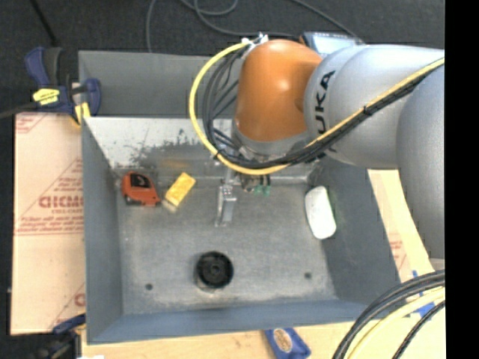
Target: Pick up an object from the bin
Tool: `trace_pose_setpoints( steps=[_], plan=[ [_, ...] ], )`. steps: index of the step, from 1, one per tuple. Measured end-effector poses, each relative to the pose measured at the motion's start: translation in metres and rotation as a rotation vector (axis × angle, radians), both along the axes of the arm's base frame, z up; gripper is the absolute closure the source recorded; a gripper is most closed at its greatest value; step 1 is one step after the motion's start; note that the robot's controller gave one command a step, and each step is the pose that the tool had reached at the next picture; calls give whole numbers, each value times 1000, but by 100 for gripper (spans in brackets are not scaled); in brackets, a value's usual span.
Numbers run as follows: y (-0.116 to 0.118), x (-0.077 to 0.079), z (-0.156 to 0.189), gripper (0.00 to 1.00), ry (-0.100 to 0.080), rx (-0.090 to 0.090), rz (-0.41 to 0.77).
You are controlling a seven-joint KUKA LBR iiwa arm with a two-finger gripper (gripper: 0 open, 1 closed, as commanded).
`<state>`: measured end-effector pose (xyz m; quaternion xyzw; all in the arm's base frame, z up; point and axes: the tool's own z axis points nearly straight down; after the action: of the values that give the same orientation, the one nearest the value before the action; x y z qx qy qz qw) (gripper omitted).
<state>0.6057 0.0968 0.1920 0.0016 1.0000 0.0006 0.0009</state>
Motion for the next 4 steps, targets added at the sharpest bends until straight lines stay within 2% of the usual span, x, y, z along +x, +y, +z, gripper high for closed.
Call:
trace_pose_setpoints(
  steps=[1,2,3,4],
  plan=[
    [10,-28,-8,0,-3,0,-51],
    [22,-45,-31,0,-1,-1,-41],
    [14,-84,-60,0,-2,-1,153],
    [5,-99,-75,0,1,-1,254]
  ],
)
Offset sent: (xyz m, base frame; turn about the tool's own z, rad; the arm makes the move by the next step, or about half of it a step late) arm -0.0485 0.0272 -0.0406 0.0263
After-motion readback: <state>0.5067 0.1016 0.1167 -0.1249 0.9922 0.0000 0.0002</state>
